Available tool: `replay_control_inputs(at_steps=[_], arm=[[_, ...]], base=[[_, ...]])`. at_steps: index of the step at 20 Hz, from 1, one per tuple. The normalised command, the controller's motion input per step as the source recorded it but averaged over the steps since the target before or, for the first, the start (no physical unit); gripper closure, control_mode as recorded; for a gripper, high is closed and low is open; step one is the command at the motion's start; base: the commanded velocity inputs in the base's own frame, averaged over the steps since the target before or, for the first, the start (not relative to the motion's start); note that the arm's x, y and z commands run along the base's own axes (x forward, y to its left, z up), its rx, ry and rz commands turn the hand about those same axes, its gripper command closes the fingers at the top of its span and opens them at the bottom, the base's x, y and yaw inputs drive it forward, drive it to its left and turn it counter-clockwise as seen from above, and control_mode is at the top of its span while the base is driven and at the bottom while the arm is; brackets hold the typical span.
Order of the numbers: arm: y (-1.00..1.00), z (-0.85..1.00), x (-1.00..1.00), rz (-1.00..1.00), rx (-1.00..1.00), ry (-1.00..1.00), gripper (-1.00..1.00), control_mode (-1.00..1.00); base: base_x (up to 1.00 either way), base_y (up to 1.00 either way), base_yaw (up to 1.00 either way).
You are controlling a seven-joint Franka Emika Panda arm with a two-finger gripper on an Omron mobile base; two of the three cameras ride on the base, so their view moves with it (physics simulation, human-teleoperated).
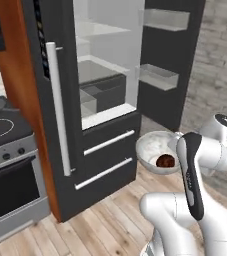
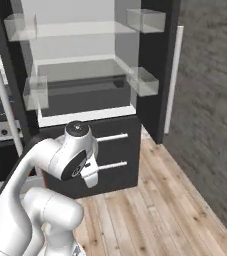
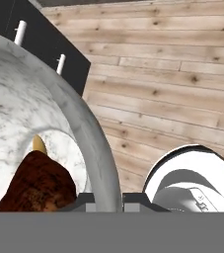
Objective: Place one of the steaks on the plate and the other in the bowl. Then place the bowl in the fridge.
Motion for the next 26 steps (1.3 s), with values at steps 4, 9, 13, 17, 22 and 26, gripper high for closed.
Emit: replay_control_inputs(at_steps=[4, 9, 13, 17, 22, 26], arm=[[0.0, 0.0, 0.0, 0.0, 0.0, 0.0, 1.0, 1.0], [0.0, 0.0, 0.0, 0.0, 0.0, 0.0, 1.0, 1.0], [0.0, 0.0, 0.0, 0.0, 0.0, 0.0, 1.0, 1.0], [0.0, 0.0, 0.0, 0.0, 0.0, 0.0, 1.0, 1.0], [0.0, 0.0, 0.0, 0.0, 0.0, 0.0, 1.0, 1.0], [0.0, 0.0, 0.0, 0.0, 0.0, 0.0, 1.0, 1.0]], base=[[0.3, -0.79, 0.63], [0.21, -0.74, 0.59], [0.19, -0.19, 0.46], [0.34, -0.23, 0.35], [0.35, -0.37, 0.07], [0.61, -0.48, -0.02]])
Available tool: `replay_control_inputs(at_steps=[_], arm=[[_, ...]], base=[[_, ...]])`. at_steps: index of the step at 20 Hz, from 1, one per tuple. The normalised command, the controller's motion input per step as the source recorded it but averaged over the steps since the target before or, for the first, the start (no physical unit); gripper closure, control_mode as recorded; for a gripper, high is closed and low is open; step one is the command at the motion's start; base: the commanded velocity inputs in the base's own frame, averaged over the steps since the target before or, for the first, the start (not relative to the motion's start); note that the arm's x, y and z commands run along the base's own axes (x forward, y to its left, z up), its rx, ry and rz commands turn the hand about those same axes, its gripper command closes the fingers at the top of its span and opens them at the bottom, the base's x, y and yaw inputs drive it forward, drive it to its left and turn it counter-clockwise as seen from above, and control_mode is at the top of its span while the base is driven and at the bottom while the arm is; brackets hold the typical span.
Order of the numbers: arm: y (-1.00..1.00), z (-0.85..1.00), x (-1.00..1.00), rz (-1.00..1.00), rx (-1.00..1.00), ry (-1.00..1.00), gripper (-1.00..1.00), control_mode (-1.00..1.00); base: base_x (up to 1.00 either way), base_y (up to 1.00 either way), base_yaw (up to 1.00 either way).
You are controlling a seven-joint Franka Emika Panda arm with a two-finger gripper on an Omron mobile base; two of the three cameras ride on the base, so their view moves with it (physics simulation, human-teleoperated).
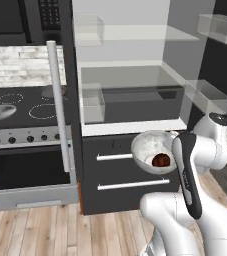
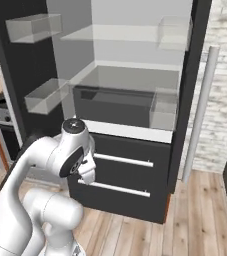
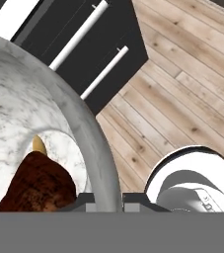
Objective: Place one of the steaks on the plate and the other in the bowl. Then place the bowl in the fridge.
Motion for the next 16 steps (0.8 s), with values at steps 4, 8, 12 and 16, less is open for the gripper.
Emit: replay_control_inputs(at_steps=[4, 8, 12, 16], arm=[[0.0, 0.0, 0.0, 0.0, 0.0, 0.0, 1.0, 1.0], [0.0, 0.0, 0.0, 0.0, 0.0, 0.0, 1.0, 1.0], [0.0, 0.0, 0.0, 0.0, 0.0, 0.0, 1.0, 1.0], [0.0, 0.0, 0.0, 0.0, 0.0, 0.0, 1.0, 1.0]], base=[[0.69, -0.24, -0.09], [0.66, 0.0, -0.05], [0.81, -0.06, -0.14], [0.49, -0.14, -0.11]])
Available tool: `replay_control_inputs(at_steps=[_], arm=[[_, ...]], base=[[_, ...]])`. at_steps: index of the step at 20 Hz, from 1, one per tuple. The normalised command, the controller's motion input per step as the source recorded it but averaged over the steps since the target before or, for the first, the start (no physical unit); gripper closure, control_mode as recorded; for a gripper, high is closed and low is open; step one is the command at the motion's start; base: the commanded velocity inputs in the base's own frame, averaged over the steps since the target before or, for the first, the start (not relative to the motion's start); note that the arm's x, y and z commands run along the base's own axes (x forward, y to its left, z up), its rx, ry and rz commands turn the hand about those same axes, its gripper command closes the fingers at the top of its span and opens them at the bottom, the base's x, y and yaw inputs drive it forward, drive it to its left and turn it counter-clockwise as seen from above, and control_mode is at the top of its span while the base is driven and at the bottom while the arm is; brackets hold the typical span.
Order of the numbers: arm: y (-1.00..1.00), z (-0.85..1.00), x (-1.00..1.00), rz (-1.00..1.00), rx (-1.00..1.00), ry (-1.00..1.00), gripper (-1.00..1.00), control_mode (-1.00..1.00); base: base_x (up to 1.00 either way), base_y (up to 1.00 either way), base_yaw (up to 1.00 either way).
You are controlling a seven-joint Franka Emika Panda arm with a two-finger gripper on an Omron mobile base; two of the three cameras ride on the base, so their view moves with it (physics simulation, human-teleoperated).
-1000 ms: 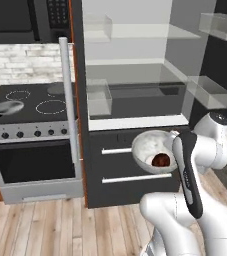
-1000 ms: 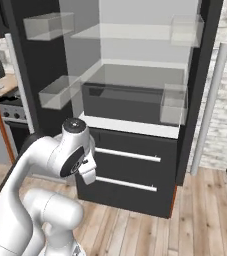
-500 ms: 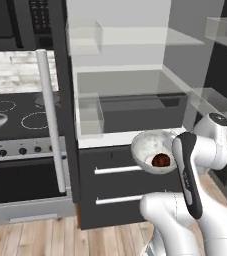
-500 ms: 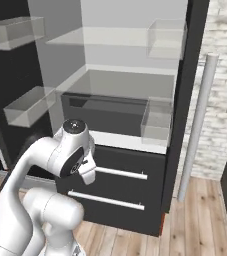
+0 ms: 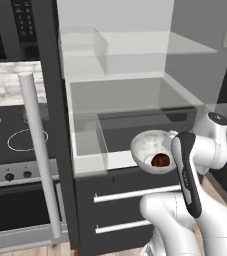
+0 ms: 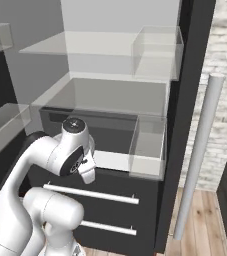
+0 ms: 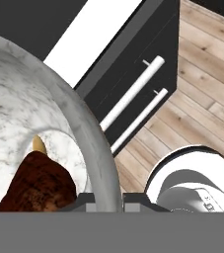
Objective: Place one of the steaks on the plate and the other in the bowl. Then place the bowl in the fridge.
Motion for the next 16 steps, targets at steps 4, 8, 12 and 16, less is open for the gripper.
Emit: replay_control_inputs(at_steps=[4, 8, 12, 16], arm=[[0.0, 0.0, 0.0, 0.0, 0.0, 0.0, 1.0, 1.0], [0.0, 0.0, 0.0, 0.0, 0.0, 0.0, 1.0, 1.0], [0.0, 0.0, 0.0, 0.0, 0.0, 0.0, 1.0, 1.0], [0.0, 0.0, 0.0, 0.0, 0.0, 0.0, 1.0, 1.0]], base=[[0.38, -0.09, -0.07], [0.46, -0.02, -0.03], [0.48, -0.03, -0.03], [0.37, -0.09, -0.02]])
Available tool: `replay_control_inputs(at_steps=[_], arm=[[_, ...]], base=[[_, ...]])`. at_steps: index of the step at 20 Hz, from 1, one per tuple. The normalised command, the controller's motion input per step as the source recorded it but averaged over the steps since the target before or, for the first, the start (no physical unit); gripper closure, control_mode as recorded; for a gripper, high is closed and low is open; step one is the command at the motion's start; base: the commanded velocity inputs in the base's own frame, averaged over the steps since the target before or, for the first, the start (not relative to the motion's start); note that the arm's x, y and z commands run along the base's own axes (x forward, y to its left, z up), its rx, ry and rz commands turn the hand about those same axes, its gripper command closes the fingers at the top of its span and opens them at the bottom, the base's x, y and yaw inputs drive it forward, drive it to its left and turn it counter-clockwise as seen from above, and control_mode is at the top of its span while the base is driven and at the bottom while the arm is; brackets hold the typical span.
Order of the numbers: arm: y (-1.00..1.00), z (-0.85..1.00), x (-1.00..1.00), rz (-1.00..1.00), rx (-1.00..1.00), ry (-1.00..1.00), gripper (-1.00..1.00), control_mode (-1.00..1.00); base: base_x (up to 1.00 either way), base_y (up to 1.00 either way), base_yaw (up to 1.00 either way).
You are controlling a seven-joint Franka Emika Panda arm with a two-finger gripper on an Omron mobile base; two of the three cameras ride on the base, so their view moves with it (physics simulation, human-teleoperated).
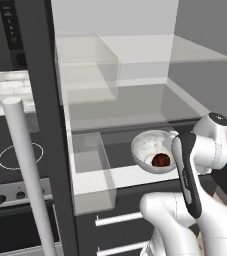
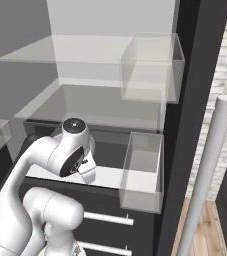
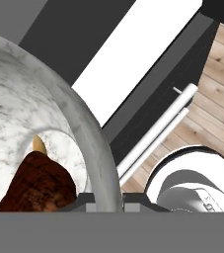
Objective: Place one of the steaks on the plate and the other in the bowl. Then place the bowl in the fridge.
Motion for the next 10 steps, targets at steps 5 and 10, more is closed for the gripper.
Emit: replay_control_inputs(at_steps=[5, 10], arm=[[0.0, 0.0, 0.0, 0.0, 0.0, 0.0, 1.0, 1.0], [0.0, 0.0, 0.0, 0.0, 0.0, 0.0, 1.0, 1.0]], base=[[0.04, -0.01, 0.0], [0.21, 0.07, 0.0]])
